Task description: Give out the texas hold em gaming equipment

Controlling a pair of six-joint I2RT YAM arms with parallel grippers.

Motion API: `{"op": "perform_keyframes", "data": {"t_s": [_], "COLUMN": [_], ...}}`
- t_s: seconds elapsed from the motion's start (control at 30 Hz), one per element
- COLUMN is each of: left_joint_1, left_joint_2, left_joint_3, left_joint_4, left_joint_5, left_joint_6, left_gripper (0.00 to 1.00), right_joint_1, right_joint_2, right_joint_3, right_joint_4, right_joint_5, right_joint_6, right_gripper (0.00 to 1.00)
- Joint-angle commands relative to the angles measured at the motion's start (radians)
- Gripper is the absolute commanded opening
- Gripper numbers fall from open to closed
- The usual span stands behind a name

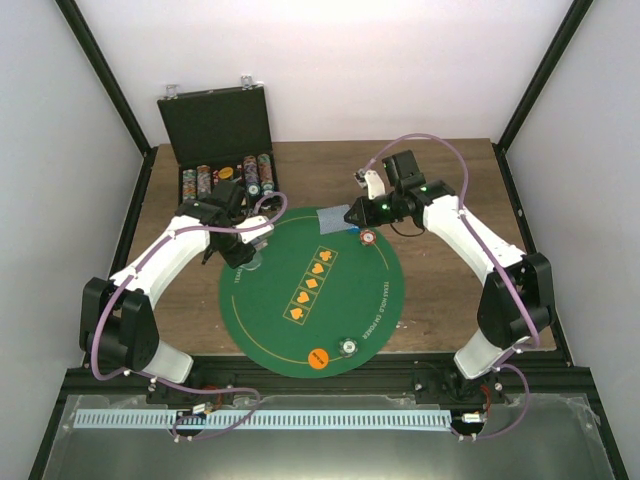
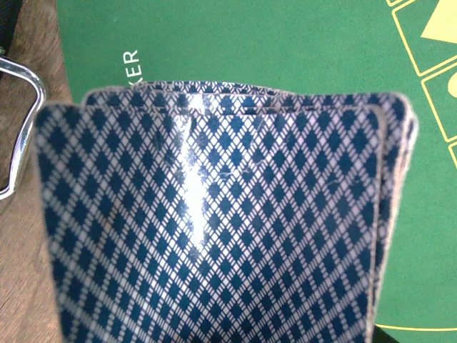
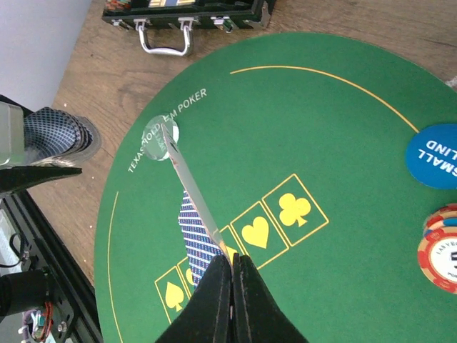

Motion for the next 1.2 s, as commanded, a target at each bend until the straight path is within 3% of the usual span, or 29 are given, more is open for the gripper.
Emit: {"op": "perform_keyframes", "data": {"t_s": [0.0,1.17], "left_joint_1": [0.006,0.006], "left_joint_2": [0.008,0.01], "left_joint_3": [-0.003,0.0], "left_joint_4": [0.012,0.009], "left_joint_5": [-0.004,0.009], "left_joint_6": [-0.013,-0.017], "left_gripper": [0.38,0.38], "right_joint_1": [-0.006,-0.006], "right_joint_2": [0.012,-0.15], "right_joint_3": [0.069,0.0], "right_joint_4": [-0.043,-0.224], "right_joint_5": [0.051,0.221], "right_joint_6": [-0.032,-0.074], "right_gripper": [0.01,0.01]}}
